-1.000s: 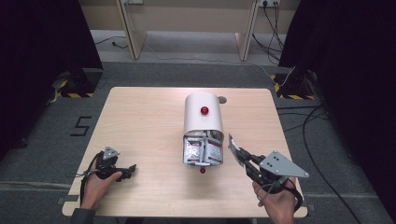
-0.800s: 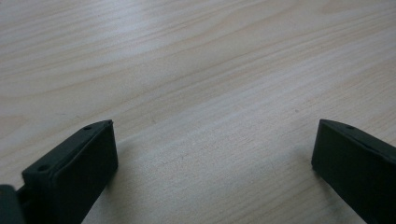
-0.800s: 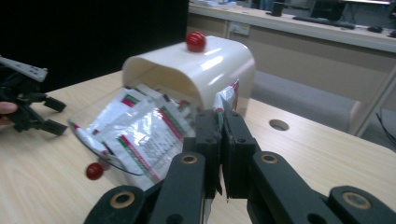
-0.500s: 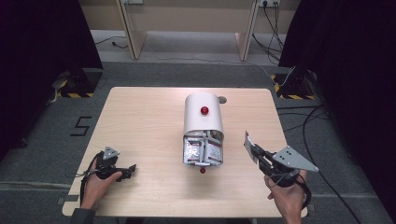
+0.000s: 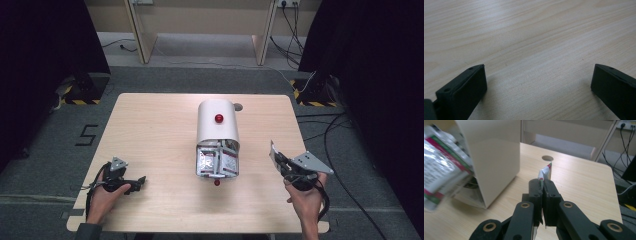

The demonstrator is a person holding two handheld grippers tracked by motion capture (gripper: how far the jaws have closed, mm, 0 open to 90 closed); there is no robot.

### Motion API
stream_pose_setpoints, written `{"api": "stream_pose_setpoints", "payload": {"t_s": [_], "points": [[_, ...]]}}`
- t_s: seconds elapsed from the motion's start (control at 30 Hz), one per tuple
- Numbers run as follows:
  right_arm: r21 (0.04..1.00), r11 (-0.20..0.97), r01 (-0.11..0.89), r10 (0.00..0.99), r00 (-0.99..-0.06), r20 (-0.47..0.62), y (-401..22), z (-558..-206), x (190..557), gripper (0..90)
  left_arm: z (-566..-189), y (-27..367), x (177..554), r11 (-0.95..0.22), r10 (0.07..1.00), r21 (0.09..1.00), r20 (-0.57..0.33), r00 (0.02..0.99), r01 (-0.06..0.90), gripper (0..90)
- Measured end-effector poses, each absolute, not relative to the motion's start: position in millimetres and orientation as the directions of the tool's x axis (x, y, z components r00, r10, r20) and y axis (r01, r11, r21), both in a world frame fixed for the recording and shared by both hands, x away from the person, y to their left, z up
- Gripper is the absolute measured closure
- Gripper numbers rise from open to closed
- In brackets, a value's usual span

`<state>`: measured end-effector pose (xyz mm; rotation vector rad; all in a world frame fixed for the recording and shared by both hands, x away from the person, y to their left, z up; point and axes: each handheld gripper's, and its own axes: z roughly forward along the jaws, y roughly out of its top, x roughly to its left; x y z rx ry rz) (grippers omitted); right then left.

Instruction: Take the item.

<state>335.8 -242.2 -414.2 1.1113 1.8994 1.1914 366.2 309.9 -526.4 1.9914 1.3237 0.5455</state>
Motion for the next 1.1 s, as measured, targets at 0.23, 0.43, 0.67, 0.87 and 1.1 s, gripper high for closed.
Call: {"api": "stream_pose_setpoints", "payload": {"t_s": [0.23,0.43,0.67,0.87,1.1], "points": [[0.899,0.231,0.372,0.911,-0.407,-0.065,-251.7,-433.9,350.3,87.0,-526.4,309.9,366.2,-0.256,0.918,0.729,-0.023,0.396,0.635,0.0],[0.889,0.254,0.382,0.915,-0.391,-0.093,-253.3,-443.3,357.9,87.1,-526.4,310.0,366.3,-0.256,0.918,0.729,-0.023,0.396,0.635,0.0],[0.867,0.287,0.408,0.92,-0.371,-0.13,-253.7,-459.3,368.7,87.1,-526.4,309.9,366.3,-0.256,0.918,0.729,-0.023,0.396,0.635,0.0],[0.853,0.307,0.421,0.919,-0.364,-0.151,-253.5,-468.1,374.6,87.0,-526.4,310.0,366.3,-0.256,0.918,0.729,-0.023,0.396,0.635,0.0],[0.831,0.356,0.427,0.908,-0.37,-0.199,-246.5,-478.1,380.7,86.9,-526.4,309.9,366.3,-0.255,0.918,0.729,-0.023,0.396,0.635,0.0]]}}
